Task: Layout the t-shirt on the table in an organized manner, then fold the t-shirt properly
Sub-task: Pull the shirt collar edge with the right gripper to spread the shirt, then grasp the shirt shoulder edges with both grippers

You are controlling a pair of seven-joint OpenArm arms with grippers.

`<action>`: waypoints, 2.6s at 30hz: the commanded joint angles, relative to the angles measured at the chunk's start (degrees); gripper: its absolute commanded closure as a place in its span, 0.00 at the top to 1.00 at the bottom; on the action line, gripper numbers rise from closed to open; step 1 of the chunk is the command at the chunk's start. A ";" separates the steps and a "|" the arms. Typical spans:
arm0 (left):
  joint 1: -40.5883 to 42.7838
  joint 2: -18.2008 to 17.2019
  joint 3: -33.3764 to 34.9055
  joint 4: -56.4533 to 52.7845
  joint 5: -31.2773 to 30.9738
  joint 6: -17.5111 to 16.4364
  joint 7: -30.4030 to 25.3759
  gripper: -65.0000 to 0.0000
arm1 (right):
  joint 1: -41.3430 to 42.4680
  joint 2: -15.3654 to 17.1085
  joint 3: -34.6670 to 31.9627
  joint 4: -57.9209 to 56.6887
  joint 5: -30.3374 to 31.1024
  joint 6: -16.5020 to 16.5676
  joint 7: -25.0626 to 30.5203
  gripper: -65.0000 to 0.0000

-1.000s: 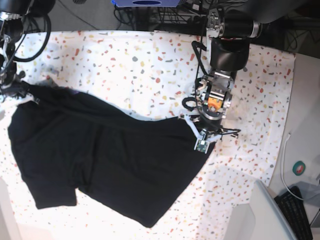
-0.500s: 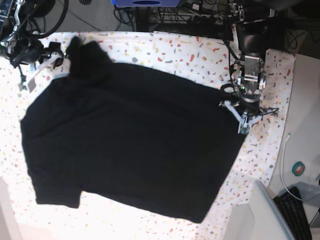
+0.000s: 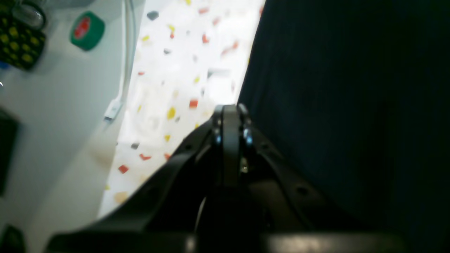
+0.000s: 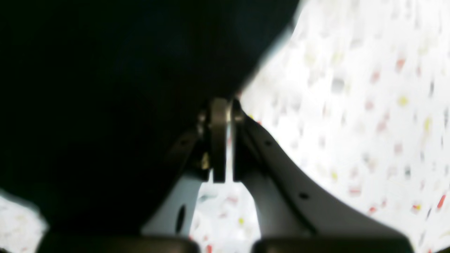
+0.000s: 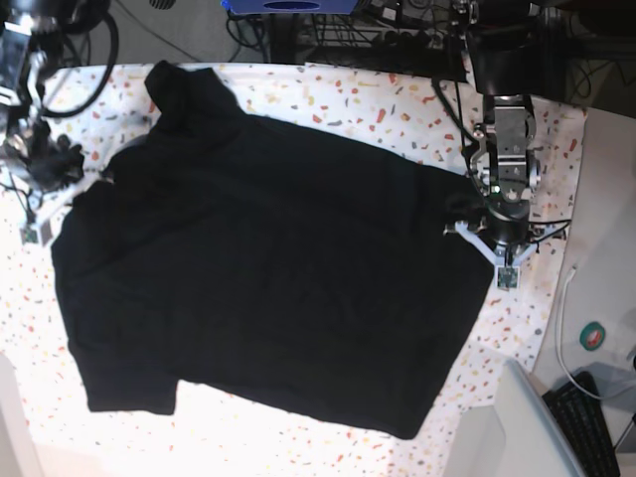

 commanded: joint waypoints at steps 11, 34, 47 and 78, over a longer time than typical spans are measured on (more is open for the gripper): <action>-4.76 -0.57 11.08 -13.21 -2.44 0.74 0.29 0.00 | 14.73 3.96 -3.04 -23.39 -6.94 -0.47 5.22 0.00; 10.71 -4.70 -4.66 23.28 -34.97 0.39 16.20 0.54 | 5.59 1.68 -2.69 13.36 -15.82 -0.20 0.29 0.00; 15.72 -11.64 -1.67 9.12 -56.07 -7.26 16.03 1.00 | -12.17 -4.65 1.35 18.63 13.20 -0.20 4.86 0.57; 12.29 -13.58 5.89 15.89 -56.24 -7.00 16.29 0.00 | -16.65 -3.60 -7.35 4.13 13.46 -0.03 5.30 0.63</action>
